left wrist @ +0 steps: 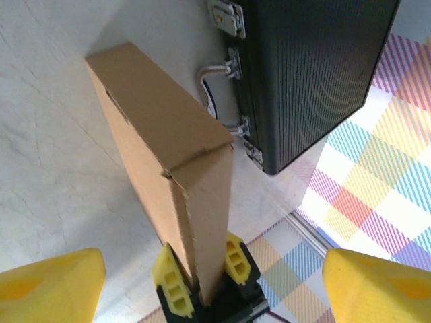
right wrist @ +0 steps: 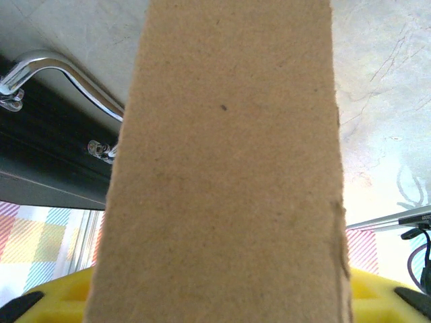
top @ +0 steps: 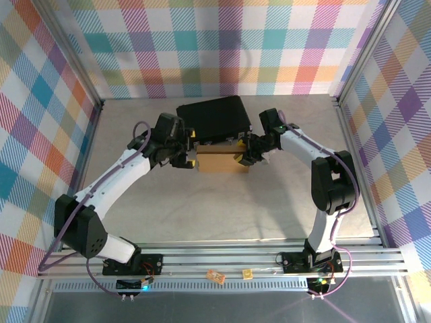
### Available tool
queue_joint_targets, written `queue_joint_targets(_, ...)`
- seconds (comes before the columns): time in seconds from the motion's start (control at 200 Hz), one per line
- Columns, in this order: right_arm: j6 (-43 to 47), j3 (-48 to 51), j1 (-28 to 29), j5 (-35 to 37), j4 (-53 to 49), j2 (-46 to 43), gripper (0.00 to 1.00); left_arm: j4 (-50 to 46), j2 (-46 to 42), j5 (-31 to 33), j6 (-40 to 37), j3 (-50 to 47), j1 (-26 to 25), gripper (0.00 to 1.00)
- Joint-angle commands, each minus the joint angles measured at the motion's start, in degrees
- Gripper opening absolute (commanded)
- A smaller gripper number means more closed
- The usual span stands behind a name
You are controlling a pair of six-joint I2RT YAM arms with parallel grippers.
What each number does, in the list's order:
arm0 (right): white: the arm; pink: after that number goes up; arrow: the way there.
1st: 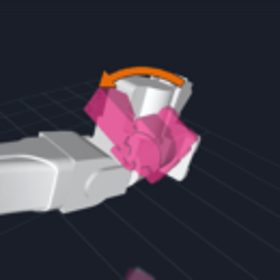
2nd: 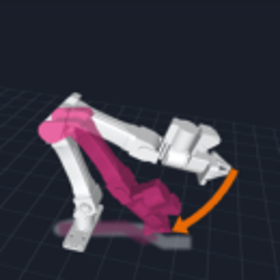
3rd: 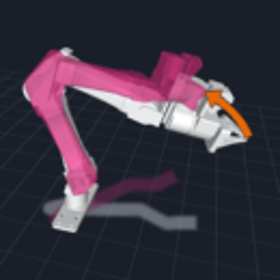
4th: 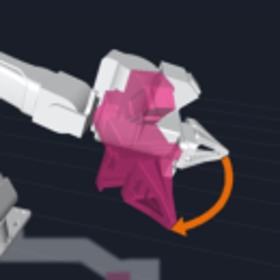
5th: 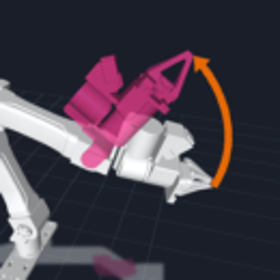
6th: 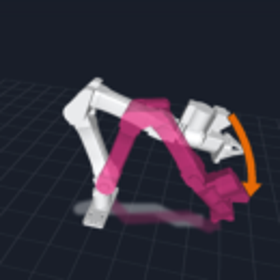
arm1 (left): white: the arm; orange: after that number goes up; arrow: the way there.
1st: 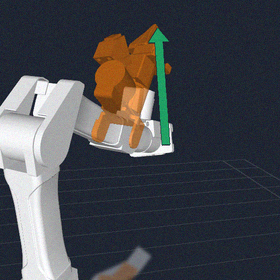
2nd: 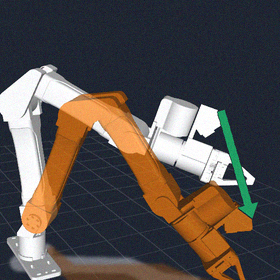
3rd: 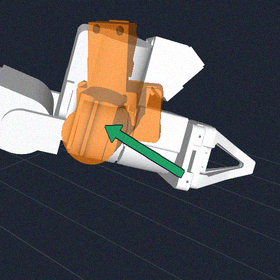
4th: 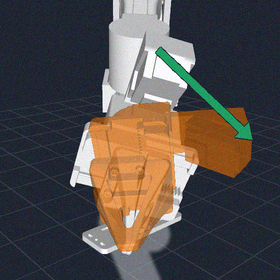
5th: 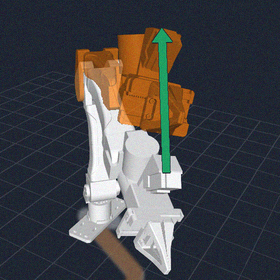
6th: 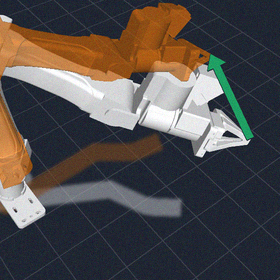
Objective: Fold the paper box
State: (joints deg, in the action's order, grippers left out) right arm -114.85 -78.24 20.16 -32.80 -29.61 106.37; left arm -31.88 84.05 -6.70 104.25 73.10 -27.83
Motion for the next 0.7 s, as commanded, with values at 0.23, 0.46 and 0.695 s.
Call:
queue_joint_targets(0.23,0.9,-0.9,0.0,0.3,-1.3,0.4,0.49,-11.3,15.0,-6.1,2.4,11.4,-1.7,0.87)
queue_joint_targets(0.46,1.0,-0.7,0.0,0.2,-1.2,0.4,0.49,-9.2,19.5,-4.0,3.9,12.6,-2.1,0.84)
queue_joint_targets(0.695,1.5,-0.1,0.0,0.2,-1.0,0.0,0.49,-10.8,20.8,-2.6,4.6,12.9,-2.1,0.7)
